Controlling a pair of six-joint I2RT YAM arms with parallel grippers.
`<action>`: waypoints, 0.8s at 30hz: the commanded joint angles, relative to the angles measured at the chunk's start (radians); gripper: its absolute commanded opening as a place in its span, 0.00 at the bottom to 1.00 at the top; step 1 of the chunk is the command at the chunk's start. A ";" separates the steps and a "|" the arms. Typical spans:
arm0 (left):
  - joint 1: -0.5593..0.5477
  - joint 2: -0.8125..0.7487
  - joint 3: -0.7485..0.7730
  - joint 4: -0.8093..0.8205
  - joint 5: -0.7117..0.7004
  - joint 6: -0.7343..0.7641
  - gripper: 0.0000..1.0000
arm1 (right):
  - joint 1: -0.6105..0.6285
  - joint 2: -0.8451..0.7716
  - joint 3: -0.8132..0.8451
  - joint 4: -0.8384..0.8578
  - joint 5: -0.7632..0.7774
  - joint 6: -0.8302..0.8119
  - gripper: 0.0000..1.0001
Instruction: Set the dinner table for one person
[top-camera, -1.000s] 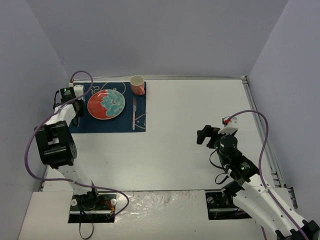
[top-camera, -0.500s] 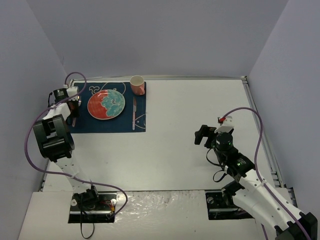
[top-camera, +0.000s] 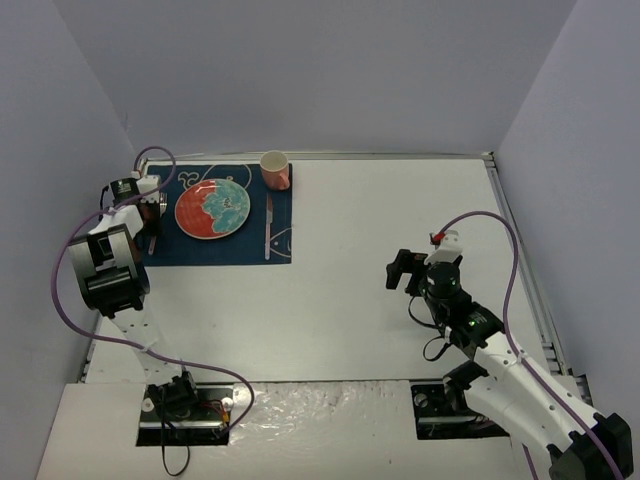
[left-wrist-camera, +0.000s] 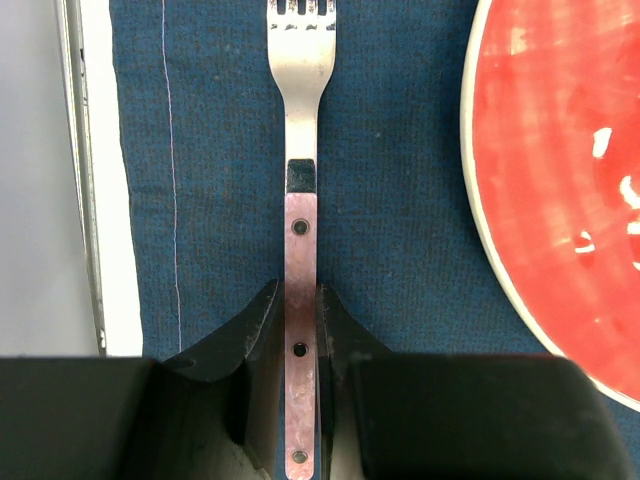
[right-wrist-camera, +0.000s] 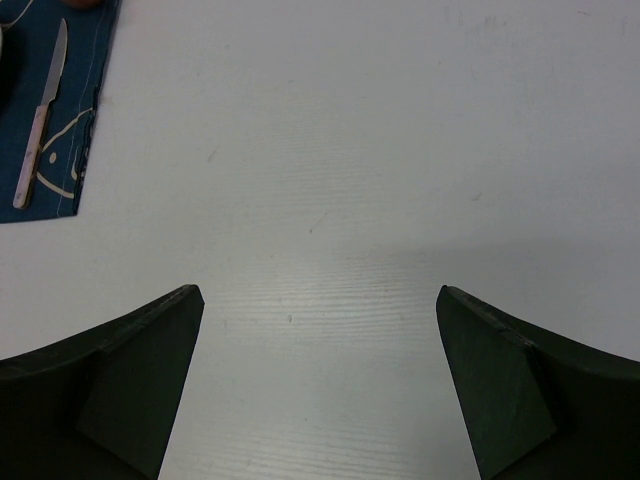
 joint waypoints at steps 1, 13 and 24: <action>0.008 -0.011 0.041 0.040 0.005 0.015 0.00 | -0.001 0.010 0.017 0.077 -0.004 0.005 1.00; 0.008 -0.021 0.016 0.038 -0.029 0.010 0.00 | -0.001 -0.004 0.012 0.078 -0.008 0.003 1.00; 0.008 -0.051 -0.012 0.042 -0.031 0.003 0.00 | -0.001 -0.013 0.005 0.079 -0.012 0.006 1.00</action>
